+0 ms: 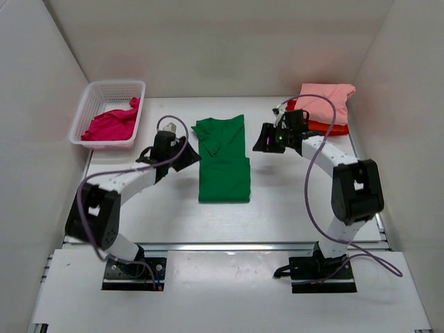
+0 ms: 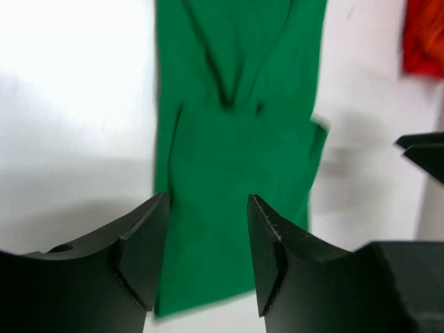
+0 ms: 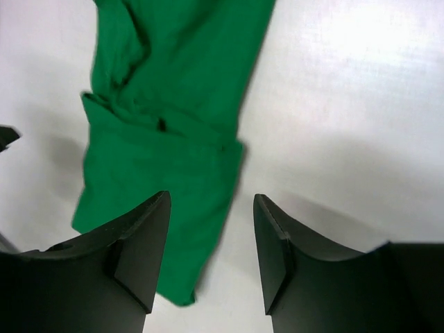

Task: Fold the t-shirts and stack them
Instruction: Grab one side of the 2/3 rectangular tshirt with both arms

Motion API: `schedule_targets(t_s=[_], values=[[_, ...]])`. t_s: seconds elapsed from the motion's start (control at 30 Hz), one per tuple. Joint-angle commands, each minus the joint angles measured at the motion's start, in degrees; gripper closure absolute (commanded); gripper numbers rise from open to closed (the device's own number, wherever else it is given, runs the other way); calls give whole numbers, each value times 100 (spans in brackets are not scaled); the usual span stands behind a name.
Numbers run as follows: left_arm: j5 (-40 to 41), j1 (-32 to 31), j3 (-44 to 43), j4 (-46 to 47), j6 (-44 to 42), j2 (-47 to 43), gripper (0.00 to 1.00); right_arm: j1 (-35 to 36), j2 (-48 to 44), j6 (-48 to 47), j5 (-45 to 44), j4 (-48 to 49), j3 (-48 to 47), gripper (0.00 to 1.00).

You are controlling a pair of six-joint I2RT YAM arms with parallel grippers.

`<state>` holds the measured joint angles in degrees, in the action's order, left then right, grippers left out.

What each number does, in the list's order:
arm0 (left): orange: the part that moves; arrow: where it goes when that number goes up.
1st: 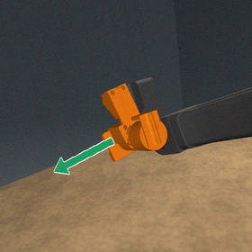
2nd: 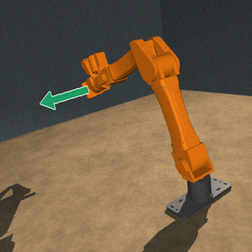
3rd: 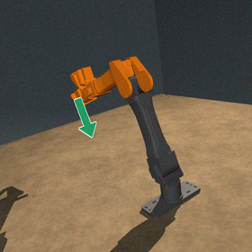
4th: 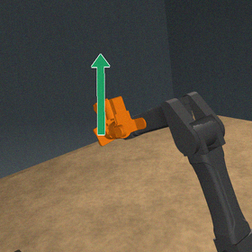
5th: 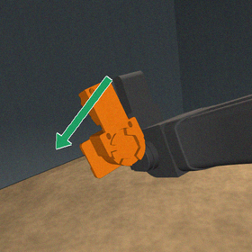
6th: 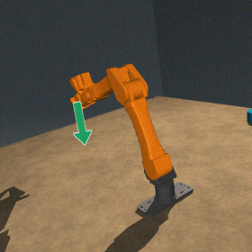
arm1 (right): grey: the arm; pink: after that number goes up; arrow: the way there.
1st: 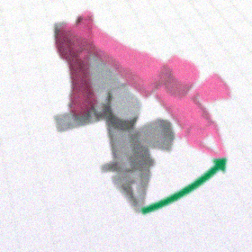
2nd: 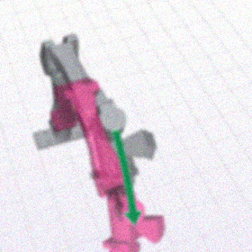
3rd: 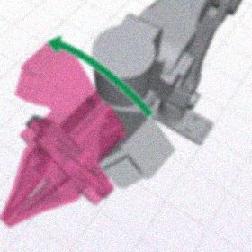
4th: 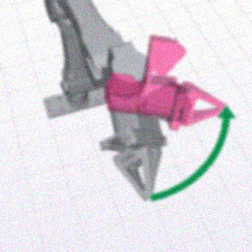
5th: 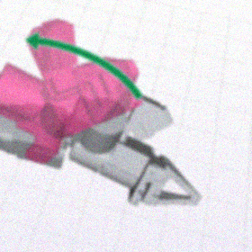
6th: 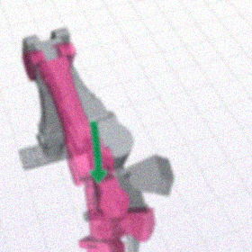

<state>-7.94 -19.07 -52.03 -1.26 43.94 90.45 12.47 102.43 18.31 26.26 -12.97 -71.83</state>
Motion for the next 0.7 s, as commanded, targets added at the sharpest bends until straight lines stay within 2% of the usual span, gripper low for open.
schedule_targets(t_s=[0.0, 0.1, 0.23, 0.33, 0.4, 0.67], values=[[616, -421, 648, -1120, -694, -1044, 40, 509, -951, -319, -838, -802, 790, 52], [1047, -720, 1342, -1228, -459, -1704, 39, 1002, -1470, -30, -1386, -909, 1538, 54], [1487, -1106, 1993, -1140, 139, -2075, 35, 1476, -1805, 707, -1509, -681, 2312, 53], [1917, -1388, 2092, -1070, 360, -2024, 34, 1854, -1867, 1182, -2017, -575, 2472, 50], [1954, -1433, 2162, -912, 465, -1918, 36, 1996, -1824, 1411, -2186, -514, 2542, 52], [2192, -1696, 2171, -218, 835, -1426, 40, 2146, -1586, 1782, -2222, -39, 2728, 60]])
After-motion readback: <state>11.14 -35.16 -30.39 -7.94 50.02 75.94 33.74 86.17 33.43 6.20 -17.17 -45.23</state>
